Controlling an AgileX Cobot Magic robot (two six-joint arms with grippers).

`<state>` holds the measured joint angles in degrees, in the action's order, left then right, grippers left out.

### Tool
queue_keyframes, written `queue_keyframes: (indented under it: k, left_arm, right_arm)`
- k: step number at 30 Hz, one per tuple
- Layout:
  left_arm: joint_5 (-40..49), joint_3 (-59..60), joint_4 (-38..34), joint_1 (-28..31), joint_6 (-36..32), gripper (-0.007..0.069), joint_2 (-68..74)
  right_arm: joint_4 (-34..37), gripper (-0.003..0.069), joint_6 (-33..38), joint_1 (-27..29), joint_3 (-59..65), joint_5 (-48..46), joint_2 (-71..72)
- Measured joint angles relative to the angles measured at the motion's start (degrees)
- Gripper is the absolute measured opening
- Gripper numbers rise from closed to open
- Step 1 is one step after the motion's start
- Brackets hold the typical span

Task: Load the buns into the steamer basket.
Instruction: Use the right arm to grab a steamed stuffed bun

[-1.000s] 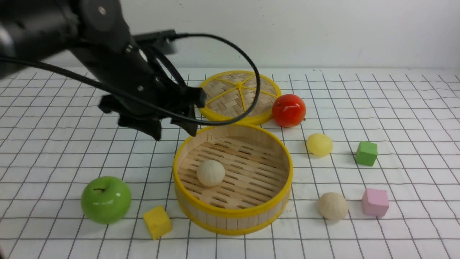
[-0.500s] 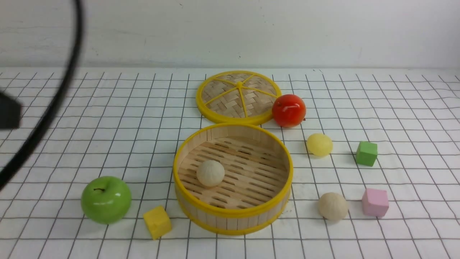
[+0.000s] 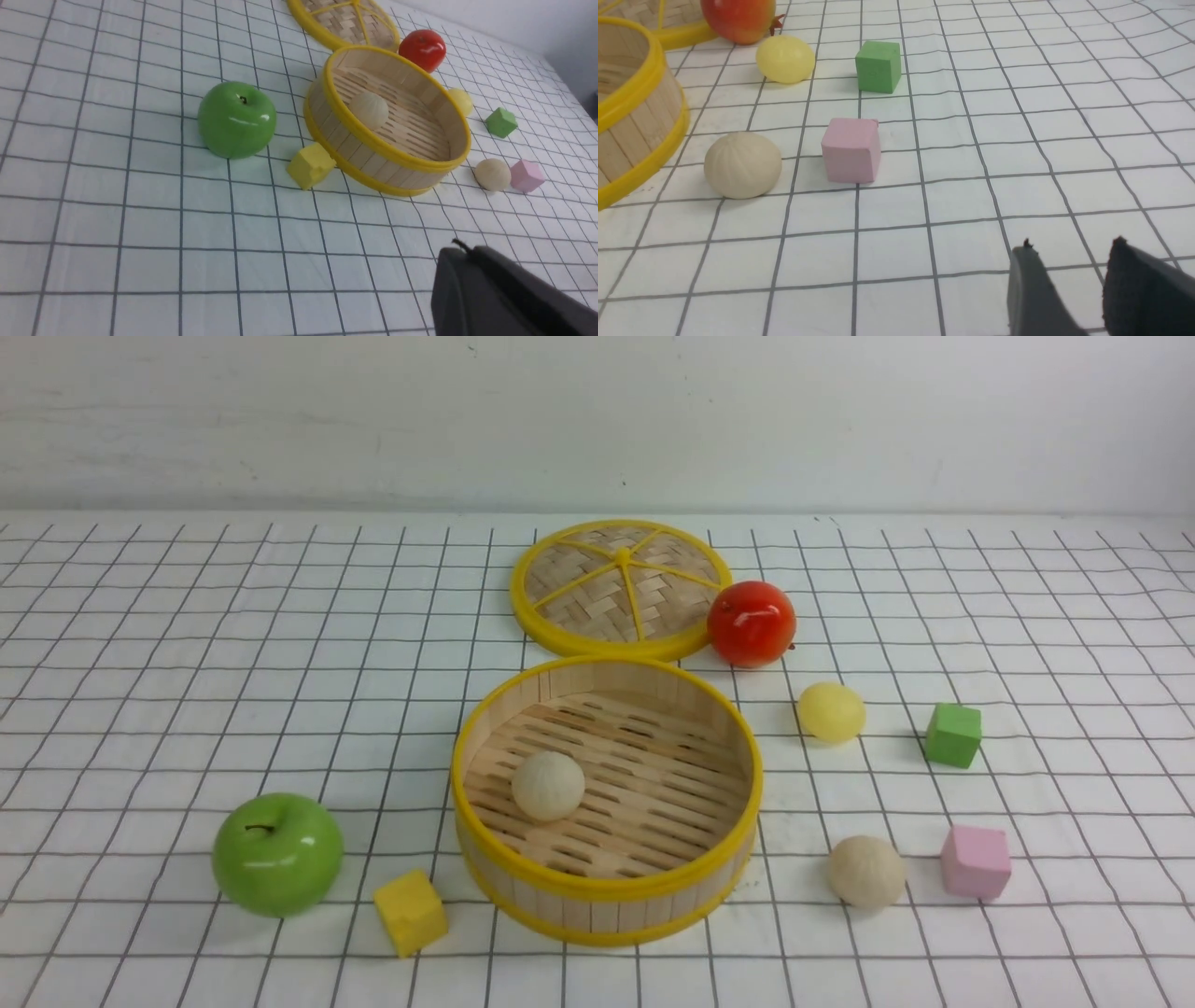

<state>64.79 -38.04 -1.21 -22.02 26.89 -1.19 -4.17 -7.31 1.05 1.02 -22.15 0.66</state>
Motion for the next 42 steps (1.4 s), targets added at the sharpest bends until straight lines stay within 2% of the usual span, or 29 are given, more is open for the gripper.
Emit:
queue_keyframes:
  k: [16,22,27,31,36,42]
  left_arm:
    - [-2.39,0.97,-2.22,0.0,0.0,-0.0013,0.0]
    - [-5.61,0.97,0.67,0.0,0.0,-0.0013,0.0]
    - [-15.64,3.44,4.72,0.35,-0.28,-0.0013,0.0]
    - [-26.84,9.98,5.63,6.67,-5.15,-0.0013,0.0]
    - [-36.43,20.09,4.74,14.06,-10.37,-0.0013,0.0]
    - [-44.73,32.44,4.45,16.64,-11.42,-0.0013,0.0]
  right_arm:
    - [0.0,0.0241,0.0,0.05,0.0,0.0,0.0]
    - [0.0,0.0241,0.0,0.05,0.0,0.0,0.0]
    - [0.0,0.0241,0.0,0.05,0.0,0.0,0.0]
    - [0.0,0.0241,0.0,0.05,0.0,0.0,0.0]
    - [0.0,0.0241,0.0,0.05,0.0,0.0,0.0]
    - [0.0,0.0241,0.0,0.05,0.0,0.0,0.0]
